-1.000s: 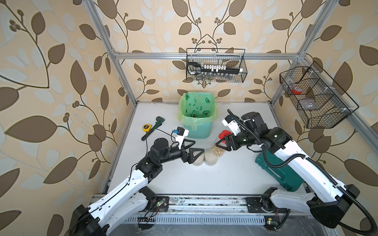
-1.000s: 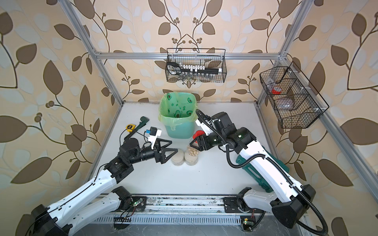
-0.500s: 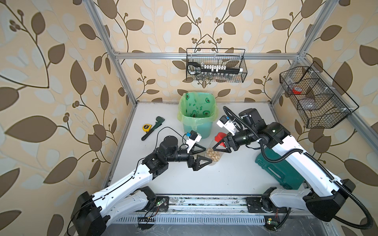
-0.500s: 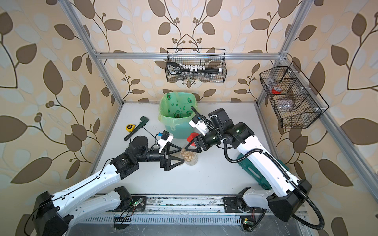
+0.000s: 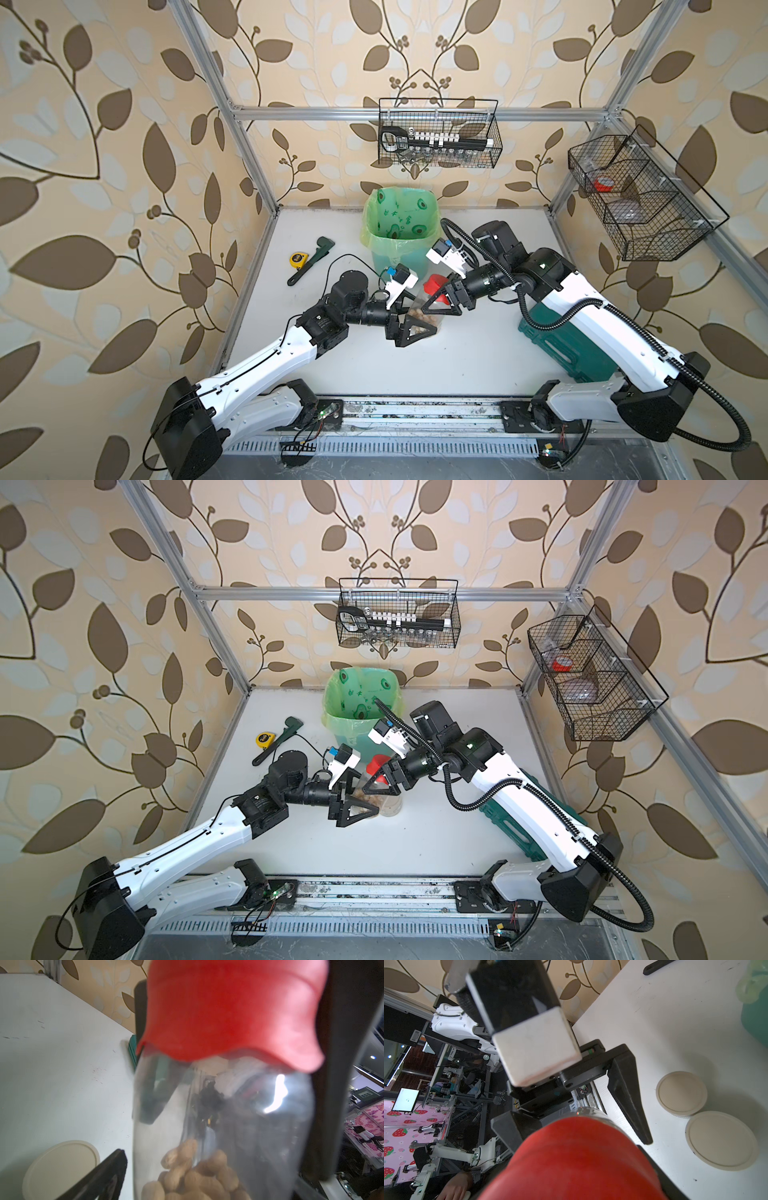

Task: Empty moldy peanuts from jars
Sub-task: Pick up the jar from the center of the board.

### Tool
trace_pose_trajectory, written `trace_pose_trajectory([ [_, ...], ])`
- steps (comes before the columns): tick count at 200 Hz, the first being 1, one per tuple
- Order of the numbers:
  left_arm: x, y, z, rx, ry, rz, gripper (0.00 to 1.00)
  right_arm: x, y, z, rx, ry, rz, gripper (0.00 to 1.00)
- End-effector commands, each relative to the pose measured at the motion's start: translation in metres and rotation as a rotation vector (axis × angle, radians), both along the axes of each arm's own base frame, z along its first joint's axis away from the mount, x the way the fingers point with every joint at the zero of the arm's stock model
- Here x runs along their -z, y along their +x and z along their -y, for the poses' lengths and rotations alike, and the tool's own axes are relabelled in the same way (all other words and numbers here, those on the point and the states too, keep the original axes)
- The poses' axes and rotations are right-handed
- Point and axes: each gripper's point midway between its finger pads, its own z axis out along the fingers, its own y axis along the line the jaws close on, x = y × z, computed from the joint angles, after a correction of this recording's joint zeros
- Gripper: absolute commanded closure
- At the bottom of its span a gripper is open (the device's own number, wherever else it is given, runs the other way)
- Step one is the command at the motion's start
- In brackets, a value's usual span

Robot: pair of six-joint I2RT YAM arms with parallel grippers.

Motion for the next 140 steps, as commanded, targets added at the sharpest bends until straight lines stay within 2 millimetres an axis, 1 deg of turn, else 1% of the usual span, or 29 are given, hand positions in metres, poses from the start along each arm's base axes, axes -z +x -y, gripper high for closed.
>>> trace_pose_trajectory([
  [1,-0.028,-0.009,0.007,0.067,-0.060,0.059,0.03,-0.019,-0.003,-0.010,-0.046,0.070,0.024,0.49],
  [18,-0.027,-0.012,0.010,0.081,-0.054,0.058,0.04,-0.018,-0.002,-0.011,-0.045,0.070,0.025,0.49],
  [36,-0.026,-0.014,0.011,0.085,-0.051,0.058,0.08,-0.017,-0.001,-0.012,-0.045,0.068,0.021,0.48],
  [66,-0.025,-0.012,0.009,0.060,-0.048,0.072,0.13,-0.014,-0.002,-0.013,-0.049,0.068,0.015,0.48],
  [87,-0.026,-0.010,0.009,0.047,-0.050,0.075,0.21,-0.013,-0.003,-0.013,-0.053,0.069,0.012,0.47],
  [96,-0.028,-0.009,0.008,0.041,-0.054,0.079,0.26,-0.014,-0.003,-0.013,-0.053,0.071,0.014,0.46],
  [121,-0.031,-0.006,0.006,0.011,-0.066,0.093,0.36,-0.017,-0.005,-0.012,-0.049,0.079,0.022,0.44],
  [127,-0.032,-0.006,0.006,0.005,-0.070,0.096,0.40,-0.018,-0.005,-0.011,-0.048,0.083,0.025,0.44],
  [140,-0.036,-0.006,0.004,-0.005,-0.078,0.104,0.43,-0.019,-0.006,-0.011,-0.045,0.088,0.027,0.44],
])
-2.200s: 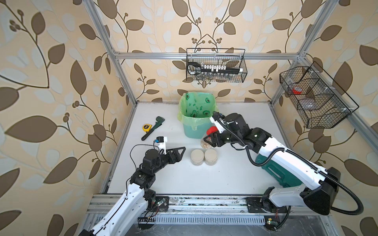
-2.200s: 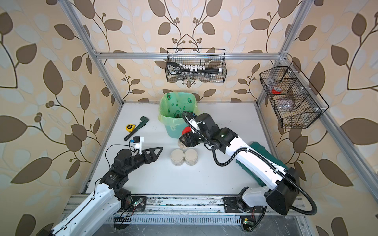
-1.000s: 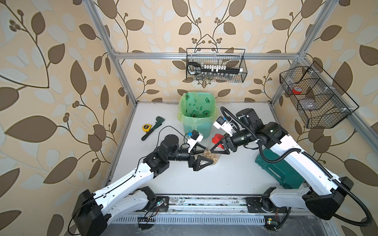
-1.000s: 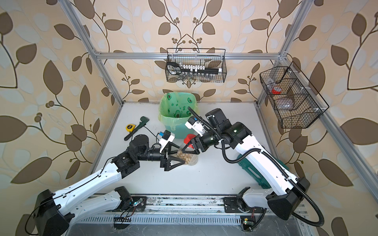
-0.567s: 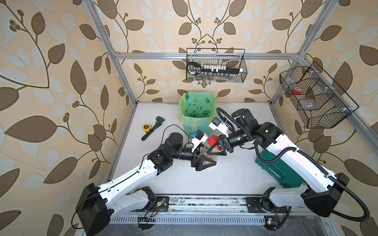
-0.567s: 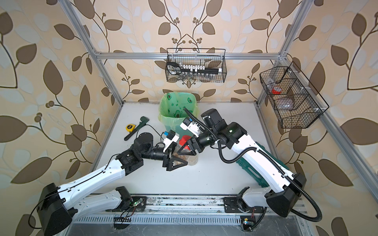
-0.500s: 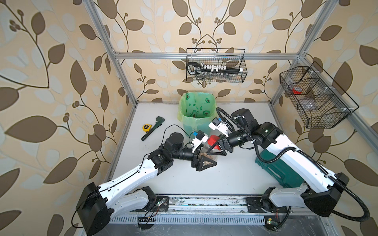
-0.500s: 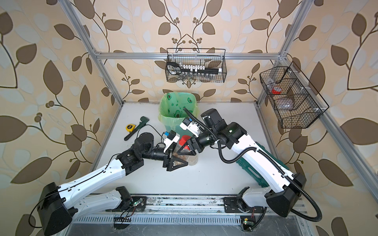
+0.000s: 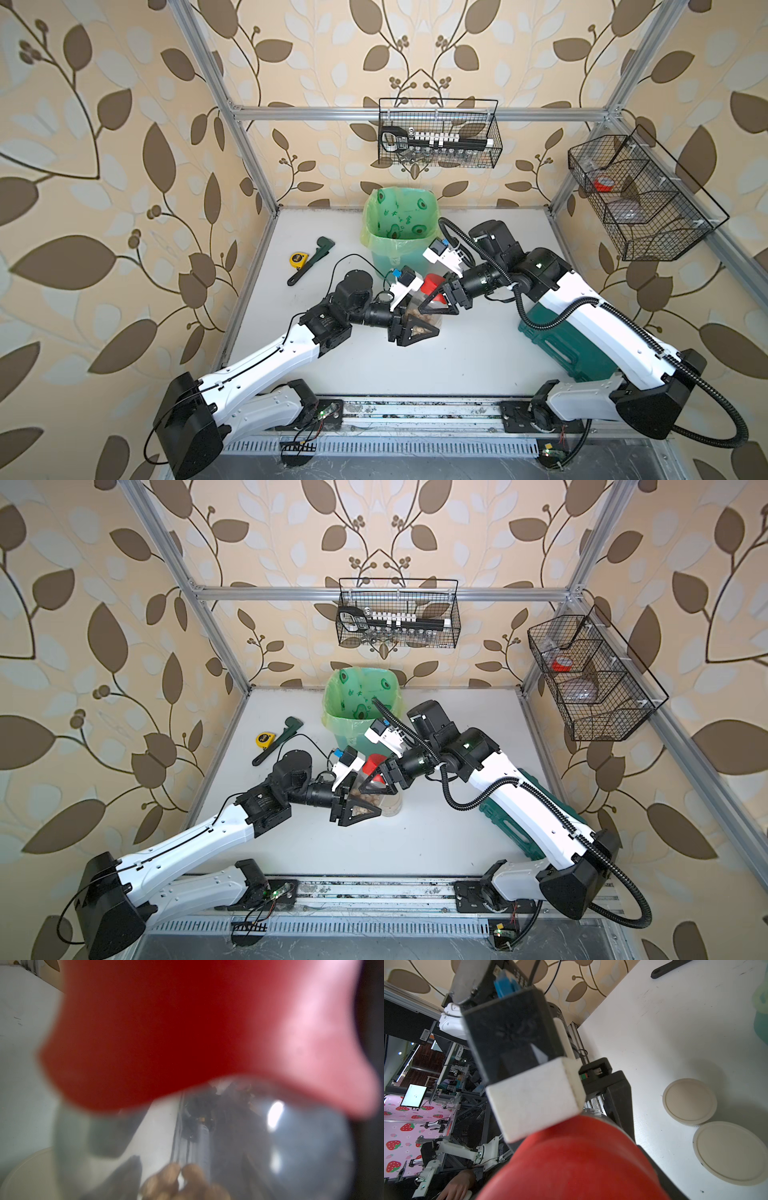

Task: Empty moldy peanuts from jars
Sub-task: Pick up the jar from the center of the board.

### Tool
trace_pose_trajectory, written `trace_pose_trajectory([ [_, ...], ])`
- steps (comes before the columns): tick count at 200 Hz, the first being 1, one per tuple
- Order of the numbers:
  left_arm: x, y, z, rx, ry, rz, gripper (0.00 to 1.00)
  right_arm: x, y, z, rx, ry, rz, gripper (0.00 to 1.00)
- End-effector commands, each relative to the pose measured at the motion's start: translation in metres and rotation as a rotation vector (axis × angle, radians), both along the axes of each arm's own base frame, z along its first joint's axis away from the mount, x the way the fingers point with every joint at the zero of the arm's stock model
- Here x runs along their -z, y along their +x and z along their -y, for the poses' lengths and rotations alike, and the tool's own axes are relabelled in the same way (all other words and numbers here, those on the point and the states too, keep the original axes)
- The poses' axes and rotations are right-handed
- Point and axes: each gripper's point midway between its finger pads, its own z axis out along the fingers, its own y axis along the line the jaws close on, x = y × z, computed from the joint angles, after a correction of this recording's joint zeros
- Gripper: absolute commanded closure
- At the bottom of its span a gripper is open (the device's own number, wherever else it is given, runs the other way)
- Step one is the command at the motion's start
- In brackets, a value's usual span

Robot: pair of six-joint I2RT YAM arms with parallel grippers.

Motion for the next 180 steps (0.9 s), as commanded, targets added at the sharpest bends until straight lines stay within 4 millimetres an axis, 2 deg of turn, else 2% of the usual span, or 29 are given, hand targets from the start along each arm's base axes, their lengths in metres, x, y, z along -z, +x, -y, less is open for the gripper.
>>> trace_pose_trajectory([
  [1,-0.033,0.002,-0.001,-0.039,-0.082,0.095,0.43,-0.015,-0.007,-0.004,-0.030,0.060,0.024,0.44],
  [10,-0.034,0.002,-0.002,-0.040,-0.085,0.095,0.37,-0.016,-0.007,-0.003,-0.031,0.061,0.025,0.44],
  [18,-0.035,0.001,-0.002,-0.039,-0.088,0.094,0.19,-0.017,-0.007,-0.003,-0.028,0.066,0.028,0.44],
  [22,-0.036,0.001,-0.002,-0.038,-0.089,0.094,0.04,-0.017,-0.007,-0.003,-0.026,0.067,0.030,0.44],
  [25,-0.036,0.000,-0.002,-0.038,-0.091,0.094,0.01,-0.018,-0.007,-0.003,-0.025,0.069,0.030,0.44],
  [98,-0.038,-0.001,-0.007,-0.059,-0.106,0.105,0.02,-0.028,0.001,0.002,0.018,0.109,0.032,0.45],
  [140,-0.039,0.001,-0.009,-0.080,-0.108,0.112,0.19,-0.025,-0.001,0.001,0.012,0.102,0.020,0.45],
  [180,-0.038,0.004,-0.003,-0.062,-0.098,0.102,0.05,-0.024,-0.005,-0.004,-0.008,0.099,0.017,0.44],
])
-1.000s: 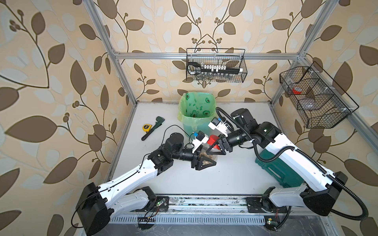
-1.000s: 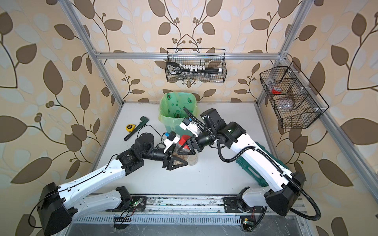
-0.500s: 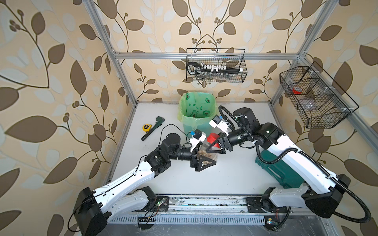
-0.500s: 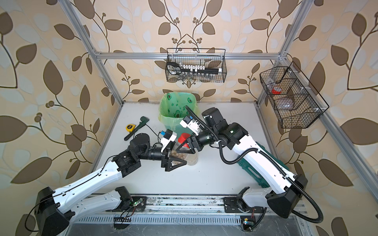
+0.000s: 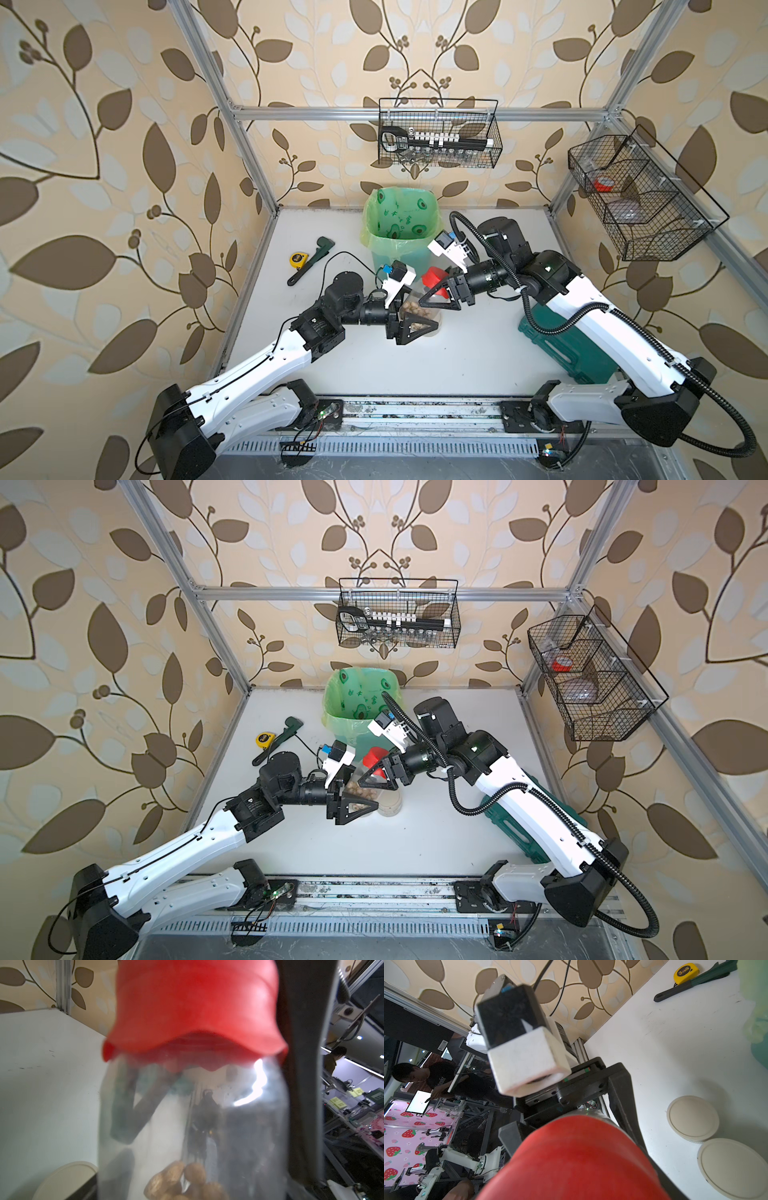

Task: Empty moldy peanuts from jars
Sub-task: Pick up the jar from the center of the board.

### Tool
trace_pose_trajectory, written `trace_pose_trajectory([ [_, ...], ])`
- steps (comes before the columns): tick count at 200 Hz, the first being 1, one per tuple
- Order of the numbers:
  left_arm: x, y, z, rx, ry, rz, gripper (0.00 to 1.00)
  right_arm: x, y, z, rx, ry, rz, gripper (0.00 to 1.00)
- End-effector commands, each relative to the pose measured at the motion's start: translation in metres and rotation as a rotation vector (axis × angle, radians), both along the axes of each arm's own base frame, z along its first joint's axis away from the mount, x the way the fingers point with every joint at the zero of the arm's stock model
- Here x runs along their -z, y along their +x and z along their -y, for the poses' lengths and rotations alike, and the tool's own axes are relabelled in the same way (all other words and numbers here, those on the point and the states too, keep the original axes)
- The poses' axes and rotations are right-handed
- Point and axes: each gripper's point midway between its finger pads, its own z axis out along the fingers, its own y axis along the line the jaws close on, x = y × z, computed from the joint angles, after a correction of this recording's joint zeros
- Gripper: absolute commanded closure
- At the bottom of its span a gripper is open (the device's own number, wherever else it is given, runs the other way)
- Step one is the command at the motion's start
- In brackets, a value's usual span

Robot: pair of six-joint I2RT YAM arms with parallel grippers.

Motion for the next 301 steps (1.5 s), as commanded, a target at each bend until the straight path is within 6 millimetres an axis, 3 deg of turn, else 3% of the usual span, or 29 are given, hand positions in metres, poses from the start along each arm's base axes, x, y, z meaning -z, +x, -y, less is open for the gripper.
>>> trace_pose_trajectory([
  [1,-0.012,-0.003,0.004,0.023,-0.032,0.035,0.05,-0.001,-0.007,-0.003,-0.032,0.015,-0.008,0.44],
  [18,-0.013,-0.003,0.006,0.030,-0.031,0.032,0.06,0.000,-0.006,-0.003,-0.030,0.012,-0.004,0.44],
  [65,-0.013,-0.002,0.005,0.022,-0.032,0.037,0.25,0.002,-0.005,-0.004,-0.031,0.003,-0.006,0.39],
  [107,-0.014,0.003,0.003,-0.013,-0.031,0.045,0.39,-0.003,-0.005,-0.003,-0.025,0.010,0.010,0.17],
  [140,-0.018,0.007,0.001,-0.048,-0.045,0.059,0.49,-0.016,-0.002,0.005,0.020,0.023,0.059,0.08],
  [178,-0.024,0.012,-0.004,-0.103,-0.066,0.086,0.51,-0.036,0.010,0.026,0.114,0.065,0.107,0.02],
  [197,-0.024,0.019,-0.009,-0.159,-0.083,0.100,0.45,-0.039,0.019,0.037,0.194,0.059,0.141,0.02],
  [219,-0.024,0.029,-0.016,-0.244,-0.115,0.118,0.45,-0.045,0.032,0.049,0.314,0.055,0.202,0.02],
  [269,-0.039,0.053,-0.027,-0.401,-0.164,0.195,0.45,-0.100,0.045,0.043,0.401,0.282,0.253,0.06],
  [301,-0.052,0.064,-0.030,-0.461,-0.190,0.243,0.45,-0.110,0.065,0.040,0.532,0.311,0.283,0.10],
])
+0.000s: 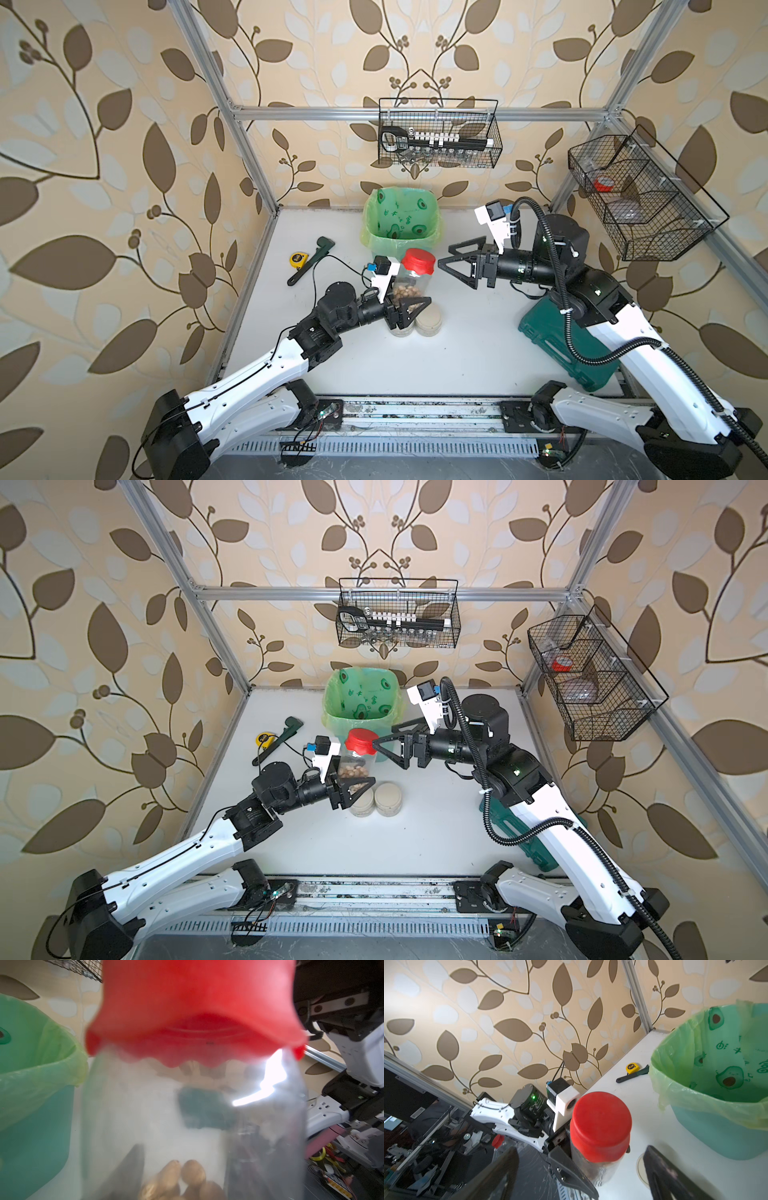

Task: Empty moldy peanuts from jars
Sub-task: Pick up the jar from the center of the board, then unscrew the lid from the jar.

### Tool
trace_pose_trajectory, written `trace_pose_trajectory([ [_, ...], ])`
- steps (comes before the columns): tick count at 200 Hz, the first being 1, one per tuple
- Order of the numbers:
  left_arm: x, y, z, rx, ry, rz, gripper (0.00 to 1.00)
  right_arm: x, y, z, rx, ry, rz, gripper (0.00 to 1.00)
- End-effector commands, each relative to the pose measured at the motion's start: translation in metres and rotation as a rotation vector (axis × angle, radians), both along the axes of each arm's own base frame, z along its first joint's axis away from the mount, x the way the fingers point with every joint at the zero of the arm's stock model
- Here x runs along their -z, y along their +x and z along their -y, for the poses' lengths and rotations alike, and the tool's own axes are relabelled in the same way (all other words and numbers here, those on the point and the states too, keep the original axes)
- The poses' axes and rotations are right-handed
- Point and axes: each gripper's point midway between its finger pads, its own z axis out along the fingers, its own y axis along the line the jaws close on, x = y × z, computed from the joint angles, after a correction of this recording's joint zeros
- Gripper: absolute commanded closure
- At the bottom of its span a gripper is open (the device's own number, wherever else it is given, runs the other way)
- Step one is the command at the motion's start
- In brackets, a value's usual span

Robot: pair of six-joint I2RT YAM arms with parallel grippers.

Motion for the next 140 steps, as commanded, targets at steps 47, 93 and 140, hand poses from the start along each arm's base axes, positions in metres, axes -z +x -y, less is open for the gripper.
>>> trace_pose_trajectory([
  [47,-0.055,0.013,-0.006,-0.089,-0.131,0.160,0.46,-0.022,0.032,-0.032,0.104,0.076,0.023,0.13],
  [93,-0.067,0.011,-0.009,-0.101,-0.120,0.201,0.46,-0.017,0.031,-0.059,0.097,0.033,0.030,0.14],
  [140,-0.069,0.009,-0.007,-0.083,-0.107,0.198,0.46,-0.014,0.031,-0.072,0.106,-0.002,0.042,0.21],
])
